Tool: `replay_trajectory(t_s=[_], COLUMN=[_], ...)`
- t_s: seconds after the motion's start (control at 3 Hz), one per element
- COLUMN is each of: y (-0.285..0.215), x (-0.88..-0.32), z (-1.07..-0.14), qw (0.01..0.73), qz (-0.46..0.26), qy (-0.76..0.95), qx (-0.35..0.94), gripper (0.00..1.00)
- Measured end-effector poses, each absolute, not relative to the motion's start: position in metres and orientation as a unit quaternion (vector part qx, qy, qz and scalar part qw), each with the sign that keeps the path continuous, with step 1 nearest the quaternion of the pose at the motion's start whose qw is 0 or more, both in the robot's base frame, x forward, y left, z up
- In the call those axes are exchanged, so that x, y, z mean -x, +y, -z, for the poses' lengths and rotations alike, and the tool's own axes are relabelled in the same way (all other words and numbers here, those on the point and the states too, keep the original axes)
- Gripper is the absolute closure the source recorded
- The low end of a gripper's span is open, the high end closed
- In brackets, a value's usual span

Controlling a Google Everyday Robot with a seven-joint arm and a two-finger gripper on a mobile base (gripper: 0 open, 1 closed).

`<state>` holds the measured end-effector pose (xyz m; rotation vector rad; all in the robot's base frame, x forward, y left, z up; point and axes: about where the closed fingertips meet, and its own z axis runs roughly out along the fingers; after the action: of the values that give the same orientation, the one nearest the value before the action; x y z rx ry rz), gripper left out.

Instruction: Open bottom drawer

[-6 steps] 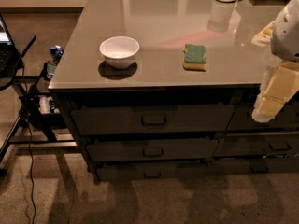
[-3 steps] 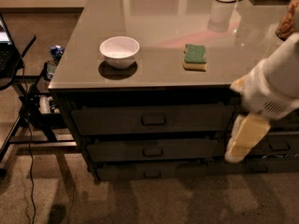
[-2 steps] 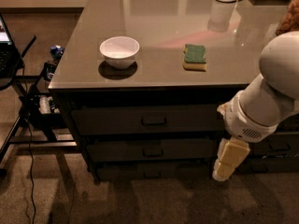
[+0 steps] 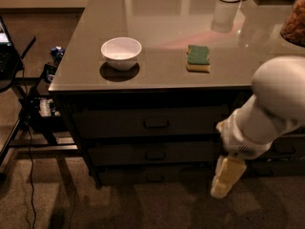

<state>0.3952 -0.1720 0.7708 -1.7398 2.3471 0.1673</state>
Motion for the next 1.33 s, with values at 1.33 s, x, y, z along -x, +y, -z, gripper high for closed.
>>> replay_trajectory(t_s=[1.33], y=[-0.140], x=[-0.378], z=[-0.628], qw=[0.040], qz=[-0.091], qy=[0.803], qx=[0.587], gripper=[0.00])
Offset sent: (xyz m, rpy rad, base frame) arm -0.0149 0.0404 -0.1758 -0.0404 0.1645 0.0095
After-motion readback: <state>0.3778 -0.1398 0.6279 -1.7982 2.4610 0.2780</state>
